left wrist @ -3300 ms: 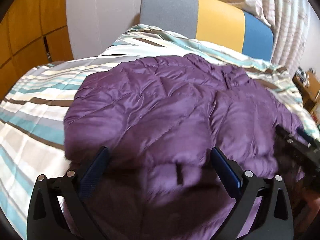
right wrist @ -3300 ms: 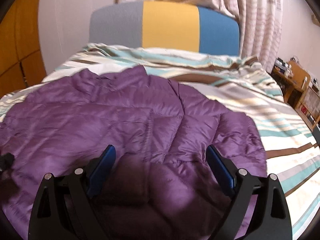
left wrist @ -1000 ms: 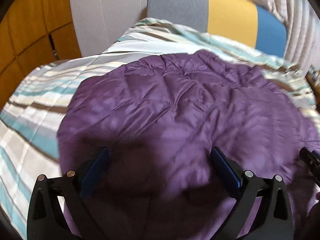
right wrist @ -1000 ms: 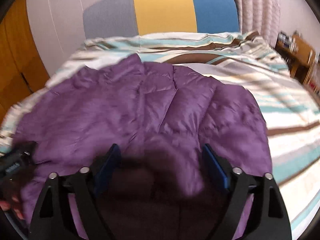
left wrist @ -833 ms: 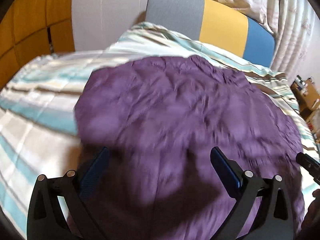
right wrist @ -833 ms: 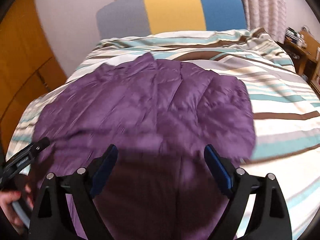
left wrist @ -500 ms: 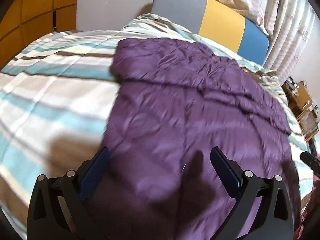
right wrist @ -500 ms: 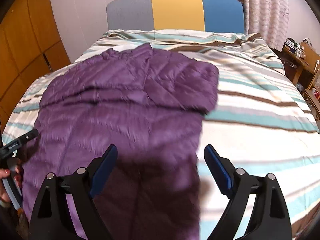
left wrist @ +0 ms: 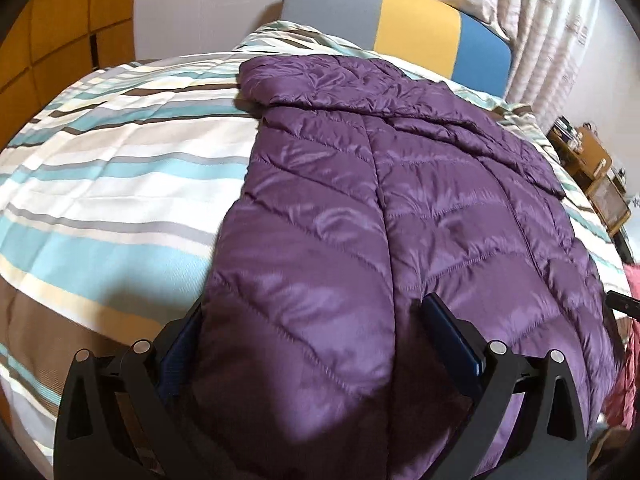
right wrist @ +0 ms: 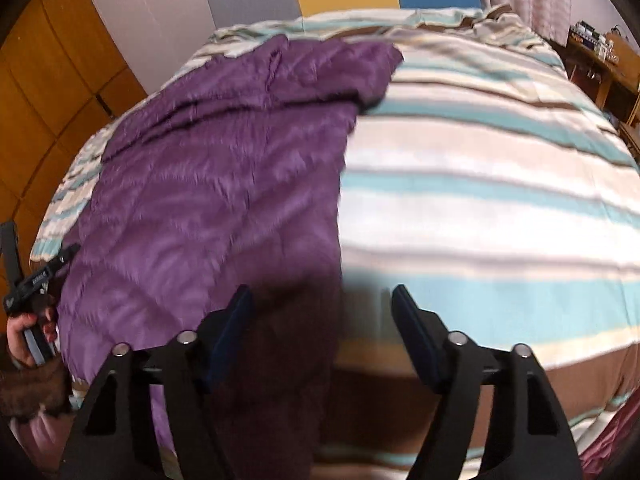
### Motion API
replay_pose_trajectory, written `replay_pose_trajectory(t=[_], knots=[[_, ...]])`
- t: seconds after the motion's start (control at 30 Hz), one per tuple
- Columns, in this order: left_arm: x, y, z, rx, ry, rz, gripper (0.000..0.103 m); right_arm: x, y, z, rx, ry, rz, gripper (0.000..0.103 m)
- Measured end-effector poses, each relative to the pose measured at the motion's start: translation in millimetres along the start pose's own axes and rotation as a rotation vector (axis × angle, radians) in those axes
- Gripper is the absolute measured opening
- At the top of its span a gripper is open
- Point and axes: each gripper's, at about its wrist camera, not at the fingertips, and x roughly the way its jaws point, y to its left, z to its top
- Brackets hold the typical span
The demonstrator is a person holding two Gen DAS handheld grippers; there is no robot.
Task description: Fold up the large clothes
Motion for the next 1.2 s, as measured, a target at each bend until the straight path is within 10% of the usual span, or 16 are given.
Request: replay_pose_trajectory(t=[0.33,0.47,0.6,0.77,1.2], knots=[[-11,3,-19,0.034,0.001,-0.021,0.100,-2,5,-31,-0.039,0.064,0.123,0.060],[-13,-6,-18,0.047,0.032,-0.007,0.098,3,23,-34,-0.132,0.035,0.100,0.030],[-17,-16,-15,0.051,0.053,-0.108,0.054,7,23,-28,-0.088,0.009,0.179,0.011],[-25,-8,3,-0.027,0.036,-0.191,0.024,0,17,-9,0.008,-0.068,0.310,0.007],[-6,26,82,-0.288,0.004,-0.410,0.016,4,3,70,0.217,-0.198,0.440,0.007]])
